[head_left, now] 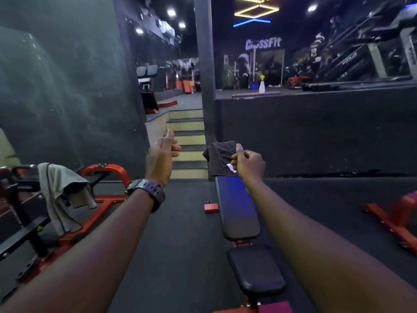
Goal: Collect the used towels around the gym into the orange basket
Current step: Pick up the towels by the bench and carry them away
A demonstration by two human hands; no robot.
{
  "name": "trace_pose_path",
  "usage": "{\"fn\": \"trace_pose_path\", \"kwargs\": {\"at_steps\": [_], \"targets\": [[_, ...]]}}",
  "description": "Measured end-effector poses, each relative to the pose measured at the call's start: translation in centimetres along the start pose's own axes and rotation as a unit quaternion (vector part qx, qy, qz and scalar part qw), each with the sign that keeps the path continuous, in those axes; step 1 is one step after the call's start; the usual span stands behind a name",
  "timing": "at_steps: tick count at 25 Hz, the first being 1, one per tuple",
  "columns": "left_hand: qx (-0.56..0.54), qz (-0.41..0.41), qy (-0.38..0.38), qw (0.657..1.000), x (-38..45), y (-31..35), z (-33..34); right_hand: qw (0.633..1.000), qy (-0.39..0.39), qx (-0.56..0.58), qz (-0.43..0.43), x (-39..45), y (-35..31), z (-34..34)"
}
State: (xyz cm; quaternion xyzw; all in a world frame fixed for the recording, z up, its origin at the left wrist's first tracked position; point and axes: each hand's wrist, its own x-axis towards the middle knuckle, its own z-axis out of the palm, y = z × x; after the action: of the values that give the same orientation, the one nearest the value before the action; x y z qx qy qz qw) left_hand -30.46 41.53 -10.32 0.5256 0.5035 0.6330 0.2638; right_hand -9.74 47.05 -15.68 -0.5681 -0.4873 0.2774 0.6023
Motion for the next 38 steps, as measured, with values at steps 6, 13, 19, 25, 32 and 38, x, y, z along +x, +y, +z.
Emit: {"fn": "trace_pose_path", "kwargs": {"at_steps": [6, 13, 19, 25, 32, 38], "targets": [[-0.012, -0.002, -0.017, 1.0, 15.3, -8.0, 1.4, 0.999, 0.028, -0.031, 0.014, 11.9, 3.3, 10.9], [-0.017, -0.004, -0.08, 0.997, 34.5, -18.1, 3.2, 0.993, 0.082, -0.073, 0.045, 24.5, 7.4, 23.9], [-0.038, -0.017, -0.123, 0.992, 48.2, -25.5, 8.2, 0.987, 0.11, -0.105, 0.055, 35.5, 11.3, 32.0], [-0.037, -0.039, -0.17, 0.984, 59.0, -34.7, 18.2, 0.981, 0.119, -0.136, 0.064, 49.3, 19.6, 37.0], [-0.031, -0.083, -0.194, 0.977, 70.3, -43.9, 27.4, 0.97, 0.097, -0.192, 0.112, 62.9, 27.3, 41.3], [-0.032, -0.129, -0.22, 0.967, 78.9, -53.0, 35.4, 0.948, 0.088, -0.258, 0.162, 71.8, 34.3, 45.3]]}}
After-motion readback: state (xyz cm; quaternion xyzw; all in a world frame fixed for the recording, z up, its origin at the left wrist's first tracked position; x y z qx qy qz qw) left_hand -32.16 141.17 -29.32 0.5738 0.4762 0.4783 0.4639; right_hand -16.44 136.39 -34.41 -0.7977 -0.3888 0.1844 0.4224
